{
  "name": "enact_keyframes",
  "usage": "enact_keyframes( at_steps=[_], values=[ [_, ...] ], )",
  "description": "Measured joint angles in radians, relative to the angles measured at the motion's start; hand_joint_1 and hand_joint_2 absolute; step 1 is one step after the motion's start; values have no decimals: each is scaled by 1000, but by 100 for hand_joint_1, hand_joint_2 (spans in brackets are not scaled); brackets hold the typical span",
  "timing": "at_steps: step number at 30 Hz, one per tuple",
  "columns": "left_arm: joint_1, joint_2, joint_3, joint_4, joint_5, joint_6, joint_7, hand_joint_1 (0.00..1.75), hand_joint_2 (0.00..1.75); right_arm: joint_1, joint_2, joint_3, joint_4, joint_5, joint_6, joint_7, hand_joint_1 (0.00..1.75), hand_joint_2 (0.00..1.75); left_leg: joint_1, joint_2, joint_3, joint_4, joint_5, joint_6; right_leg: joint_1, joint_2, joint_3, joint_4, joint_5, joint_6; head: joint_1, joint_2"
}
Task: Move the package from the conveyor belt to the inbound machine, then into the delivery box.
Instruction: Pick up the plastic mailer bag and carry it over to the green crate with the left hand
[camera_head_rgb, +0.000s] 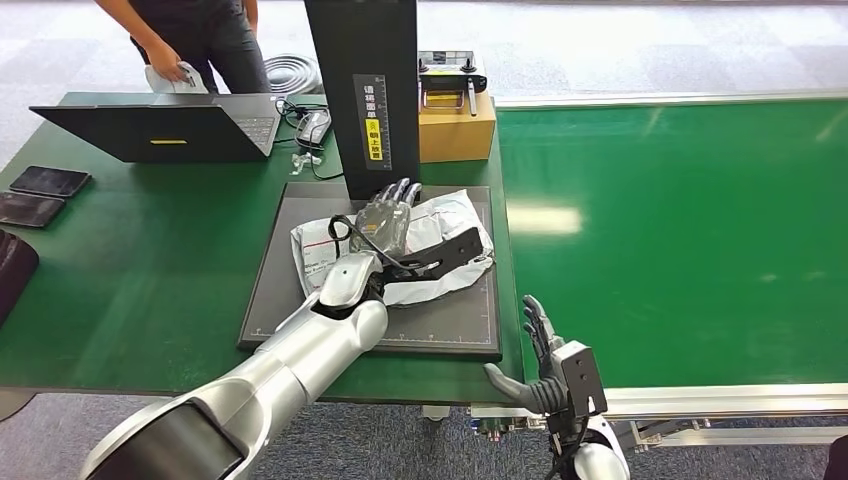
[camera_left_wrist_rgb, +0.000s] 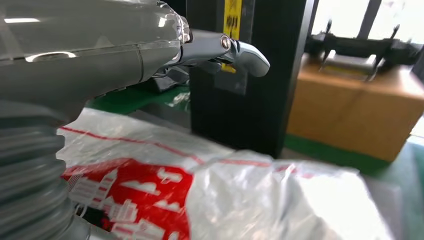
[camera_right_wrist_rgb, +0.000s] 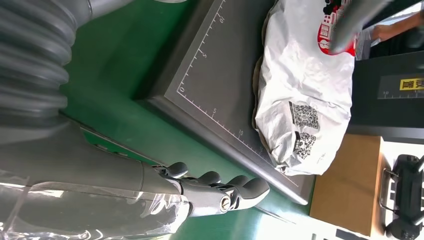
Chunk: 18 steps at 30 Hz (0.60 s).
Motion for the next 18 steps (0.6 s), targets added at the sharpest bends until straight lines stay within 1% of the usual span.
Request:
enact_keyframes(
  at_steps=[3, 7, 9, 12, 18],
  values=[
    [-1, 1, 6, 12, -25, -92, 34, 0, 175, -6, 0, 0, 8, 0, -3, 0, 0, 175, 0, 0, 0, 0, 0, 0, 0, 0, 0, 0, 0, 0, 0, 0],
    [-2, 2, 15, 30, -42, -273, 73, 0, 175, -8, 0, 0, 17, -1, -5, -1, 0, 175, 0, 0, 0, 0, 0, 0, 0, 0, 0, 0, 0, 0, 0, 0],
    [-2, 2, 17, 38, -48, -339, 91, 0, 175, -9, 0, 0, 21, -3, -3, -3, 0, 175, 0, 0, 0, 0, 0, 0, 0, 0, 0, 0, 0, 0, 0, 0],
    [-5, 2, 21, 46, -53, -376, 106, 0, 175, -8, 0, 0, 25, -10, 2, -6, 0, 175, 0, 0, 0, 0, 0, 0, 0, 0, 0, 0, 0, 0, 0, 0],
    [-6, 3, 37, 53, -57, -406, 124, 0, 175, -8, 0, 0, 26, -13, 3, -7, 0, 175, 0, 0, 0, 0, 0, 0, 0, 0, 0, 0, 0, 0, 0, 0]
  ],
)
